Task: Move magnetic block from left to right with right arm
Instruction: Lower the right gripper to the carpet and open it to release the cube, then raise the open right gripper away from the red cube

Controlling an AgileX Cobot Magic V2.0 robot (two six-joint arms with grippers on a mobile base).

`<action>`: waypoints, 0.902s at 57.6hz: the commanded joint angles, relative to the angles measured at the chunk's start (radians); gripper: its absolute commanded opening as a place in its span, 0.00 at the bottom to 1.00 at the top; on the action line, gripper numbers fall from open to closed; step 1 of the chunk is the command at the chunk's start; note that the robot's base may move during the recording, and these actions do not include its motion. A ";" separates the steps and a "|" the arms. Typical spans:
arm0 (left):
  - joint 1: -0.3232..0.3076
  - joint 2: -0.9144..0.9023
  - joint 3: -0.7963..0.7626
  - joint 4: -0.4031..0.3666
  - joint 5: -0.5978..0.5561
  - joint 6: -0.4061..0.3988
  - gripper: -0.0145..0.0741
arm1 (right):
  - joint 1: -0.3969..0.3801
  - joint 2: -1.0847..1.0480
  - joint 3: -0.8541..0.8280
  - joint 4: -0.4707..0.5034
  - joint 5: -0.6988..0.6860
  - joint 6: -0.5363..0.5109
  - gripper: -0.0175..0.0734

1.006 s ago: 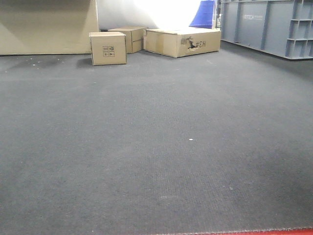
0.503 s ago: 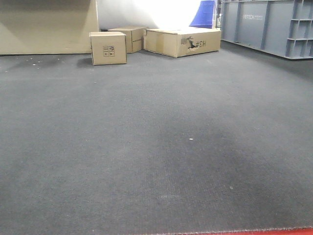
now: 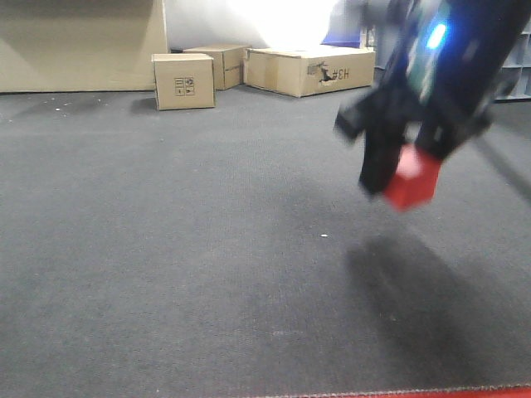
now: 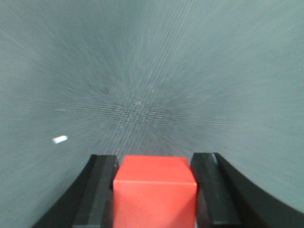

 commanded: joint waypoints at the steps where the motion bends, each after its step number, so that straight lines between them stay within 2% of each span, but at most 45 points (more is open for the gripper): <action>1: -0.001 -0.010 0.008 -0.005 -0.084 -0.006 0.02 | -0.003 0.001 -0.036 -0.002 -0.057 -0.012 0.43; 8: -0.001 -0.010 0.008 -0.005 -0.084 -0.006 0.02 | -0.003 0.016 -0.036 -0.002 -0.051 -0.012 0.43; 12: -0.001 -0.010 0.008 -0.005 -0.084 -0.006 0.02 | -0.003 0.014 -0.036 -0.002 -0.049 -0.012 0.49; 15: -0.001 -0.010 0.008 -0.005 -0.084 -0.006 0.02 | -0.003 0.010 -0.036 -0.002 -0.049 -0.012 0.60; 20: -0.001 -0.010 0.008 -0.005 -0.084 -0.006 0.02 | -0.003 0.001 -0.036 -0.002 -0.045 -0.012 0.83; 23: -0.001 -0.010 0.008 -0.005 -0.084 -0.006 0.02 | -0.003 -0.011 -0.036 -0.002 -0.042 -0.012 0.91; 32: -0.001 -0.010 0.008 -0.005 -0.084 -0.006 0.02 | -0.003 -0.094 -0.033 -0.001 -0.027 -0.012 0.84; 39: -0.001 -0.010 0.008 -0.005 -0.084 -0.006 0.02 | -0.003 -0.215 -0.018 0.023 -0.016 -0.012 0.74; 52: -0.001 -0.010 0.008 -0.005 -0.084 -0.006 0.02 | -0.003 -0.556 0.157 0.049 -0.081 -0.012 0.42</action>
